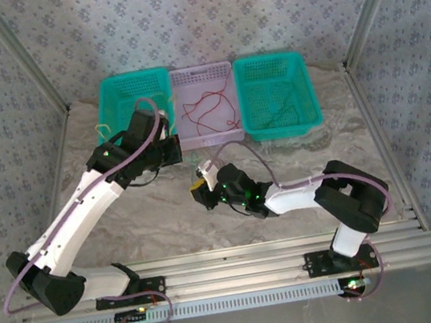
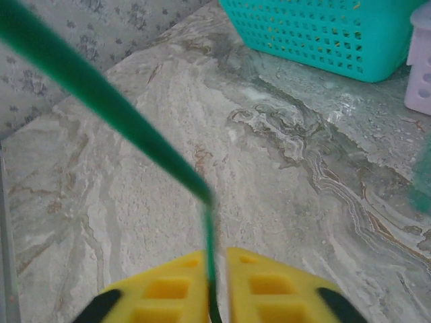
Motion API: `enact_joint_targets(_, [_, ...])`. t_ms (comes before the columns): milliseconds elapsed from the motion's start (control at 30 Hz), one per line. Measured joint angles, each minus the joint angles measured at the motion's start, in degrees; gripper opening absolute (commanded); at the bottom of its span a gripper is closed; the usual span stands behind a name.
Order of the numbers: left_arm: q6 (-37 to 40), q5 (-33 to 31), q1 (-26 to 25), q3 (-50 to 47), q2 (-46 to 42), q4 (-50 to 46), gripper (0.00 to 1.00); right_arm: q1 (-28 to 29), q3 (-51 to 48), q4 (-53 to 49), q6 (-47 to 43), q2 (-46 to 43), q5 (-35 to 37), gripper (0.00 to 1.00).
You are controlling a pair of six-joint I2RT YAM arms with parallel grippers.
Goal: Untangle the cables
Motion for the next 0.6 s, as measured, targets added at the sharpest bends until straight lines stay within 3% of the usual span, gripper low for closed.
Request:
enact_joint_targets(100, [0.0,-0.3,0.0,0.0,-0.4,0.0,0.00,-0.2,0.5,0.0,0.1,0.0,-0.2,0.00])
enact_joint_targets(367, [0.7,-1.9,0.2,0.7,-1.2,-0.9,0.00,-0.5,-0.2,-0.2,0.2,-1.4,-1.0,0.00])
enact_joint_targets(600, [4.5,-5.8,5.0,6.8,-1.3,-3.1,0.00,-1.6,-6.9,-1.2,0.5,-7.4,0.8,0.00])
